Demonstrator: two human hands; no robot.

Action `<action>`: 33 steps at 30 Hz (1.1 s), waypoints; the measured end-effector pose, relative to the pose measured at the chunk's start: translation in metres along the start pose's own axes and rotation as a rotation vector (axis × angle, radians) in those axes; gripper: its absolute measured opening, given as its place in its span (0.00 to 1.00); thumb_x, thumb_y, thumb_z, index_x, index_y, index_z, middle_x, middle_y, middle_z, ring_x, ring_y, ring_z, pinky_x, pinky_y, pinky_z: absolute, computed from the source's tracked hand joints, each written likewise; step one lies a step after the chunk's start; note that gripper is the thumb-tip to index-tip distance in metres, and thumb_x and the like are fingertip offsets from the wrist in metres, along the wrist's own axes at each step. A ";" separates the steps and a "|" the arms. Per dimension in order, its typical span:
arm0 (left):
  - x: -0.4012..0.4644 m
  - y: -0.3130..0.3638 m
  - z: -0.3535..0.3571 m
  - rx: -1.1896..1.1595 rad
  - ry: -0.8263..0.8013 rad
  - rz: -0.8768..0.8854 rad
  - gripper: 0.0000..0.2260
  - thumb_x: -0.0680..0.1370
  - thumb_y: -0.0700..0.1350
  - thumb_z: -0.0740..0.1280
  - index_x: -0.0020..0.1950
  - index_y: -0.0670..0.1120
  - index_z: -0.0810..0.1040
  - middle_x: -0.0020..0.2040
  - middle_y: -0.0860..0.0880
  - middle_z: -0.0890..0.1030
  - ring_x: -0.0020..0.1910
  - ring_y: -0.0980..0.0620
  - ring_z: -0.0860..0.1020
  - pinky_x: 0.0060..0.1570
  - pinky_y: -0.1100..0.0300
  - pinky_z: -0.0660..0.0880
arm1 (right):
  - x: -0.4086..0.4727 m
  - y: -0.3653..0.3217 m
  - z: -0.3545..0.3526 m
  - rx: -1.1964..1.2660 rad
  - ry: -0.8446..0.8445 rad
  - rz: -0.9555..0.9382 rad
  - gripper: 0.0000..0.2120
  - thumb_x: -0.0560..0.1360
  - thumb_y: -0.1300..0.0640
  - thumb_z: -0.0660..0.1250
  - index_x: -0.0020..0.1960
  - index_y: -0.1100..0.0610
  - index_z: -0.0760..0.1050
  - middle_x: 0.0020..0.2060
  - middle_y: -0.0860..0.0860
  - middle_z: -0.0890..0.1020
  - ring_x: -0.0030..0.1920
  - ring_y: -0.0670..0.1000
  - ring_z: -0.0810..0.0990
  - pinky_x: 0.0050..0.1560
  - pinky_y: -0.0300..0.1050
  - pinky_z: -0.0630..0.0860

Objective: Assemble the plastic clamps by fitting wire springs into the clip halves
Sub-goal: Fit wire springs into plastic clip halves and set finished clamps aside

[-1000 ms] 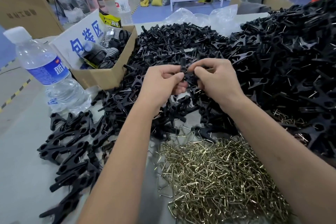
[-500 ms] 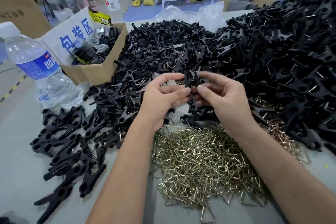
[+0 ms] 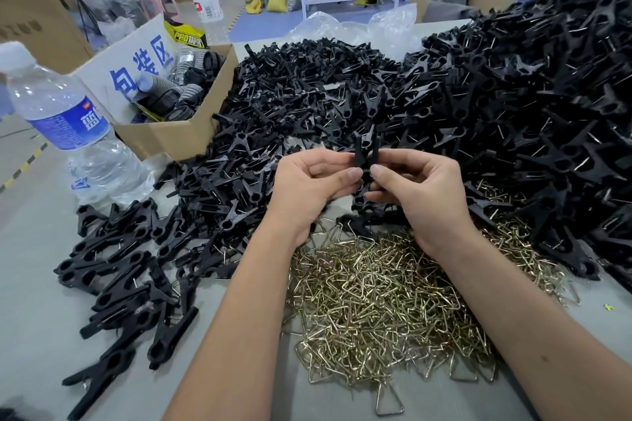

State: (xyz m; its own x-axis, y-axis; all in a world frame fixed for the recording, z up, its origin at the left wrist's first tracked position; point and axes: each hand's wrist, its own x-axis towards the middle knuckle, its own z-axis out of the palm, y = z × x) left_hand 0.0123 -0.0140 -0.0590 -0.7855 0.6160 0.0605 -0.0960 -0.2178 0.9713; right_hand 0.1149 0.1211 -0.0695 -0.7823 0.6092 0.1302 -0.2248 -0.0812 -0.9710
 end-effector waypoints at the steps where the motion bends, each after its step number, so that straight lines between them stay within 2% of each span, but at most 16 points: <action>1: 0.000 0.000 0.000 -0.001 0.001 -0.001 0.10 0.72 0.29 0.75 0.48 0.41 0.86 0.44 0.42 0.88 0.42 0.48 0.87 0.42 0.61 0.83 | 0.000 0.000 0.000 0.013 -0.006 0.006 0.09 0.76 0.68 0.75 0.53 0.58 0.85 0.41 0.56 0.88 0.39 0.53 0.88 0.41 0.43 0.84; 12: 0.002 -0.003 -0.002 -0.014 -0.002 -0.008 0.10 0.68 0.34 0.78 0.47 0.43 0.88 0.46 0.40 0.88 0.44 0.46 0.87 0.43 0.61 0.83 | -0.001 -0.001 0.000 0.039 -0.013 0.044 0.07 0.75 0.67 0.75 0.52 0.60 0.86 0.42 0.56 0.88 0.40 0.55 0.88 0.42 0.43 0.85; 20: 0.003 -0.004 -0.003 0.075 -0.047 0.041 0.11 0.72 0.30 0.76 0.46 0.45 0.88 0.46 0.41 0.88 0.43 0.48 0.87 0.42 0.62 0.83 | -0.002 -0.002 0.000 0.024 -0.024 0.056 0.06 0.74 0.67 0.77 0.50 0.61 0.85 0.41 0.57 0.88 0.38 0.54 0.88 0.40 0.43 0.85; 23: 0.003 -0.001 -0.005 0.173 -0.121 0.091 0.11 0.74 0.29 0.75 0.52 0.43 0.87 0.48 0.43 0.88 0.46 0.48 0.87 0.45 0.61 0.83 | -0.003 -0.005 0.001 0.046 -0.042 0.063 0.04 0.73 0.69 0.77 0.46 0.64 0.83 0.39 0.58 0.87 0.38 0.54 0.88 0.40 0.41 0.83; 27: 0.001 0.005 -0.014 0.283 -0.185 0.105 0.18 0.71 0.33 0.79 0.60 0.42 0.85 0.50 0.44 0.88 0.51 0.45 0.87 0.52 0.56 0.83 | -0.001 -0.012 0.005 0.011 -0.058 0.079 0.06 0.71 0.65 0.79 0.41 0.62 0.82 0.34 0.56 0.86 0.34 0.52 0.86 0.34 0.41 0.82; 30: 0.000 0.009 -0.019 0.296 -0.159 0.151 0.16 0.69 0.34 0.81 0.54 0.48 0.88 0.47 0.44 0.88 0.46 0.47 0.87 0.47 0.58 0.84 | 0.001 -0.017 0.011 -0.073 -0.116 0.111 0.08 0.71 0.62 0.80 0.39 0.61 0.81 0.32 0.58 0.85 0.29 0.50 0.84 0.28 0.38 0.78; 33: 0.000 0.011 -0.024 0.268 -0.145 0.197 0.15 0.68 0.35 0.81 0.50 0.51 0.89 0.46 0.45 0.88 0.44 0.48 0.87 0.45 0.59 0.83 | 0.007 -0.022 0.015 -0.132 -0.233 0.164 0.07 0.73 0.59 0.79 0.40 0.61 0.84 0.34 0.60 0.86 0.30 0.50 0.85 0.29 0.37 0.78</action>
State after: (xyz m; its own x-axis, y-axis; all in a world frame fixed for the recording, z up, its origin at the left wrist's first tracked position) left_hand -0.0037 -0.0348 -0.0534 -0.6759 0.6874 0.2658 0.2276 -0.1483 0.9624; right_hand 0.1053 0.1152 -0.0441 -0.9174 0.3978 -0.0030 -0.0190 -0.0513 -0.9985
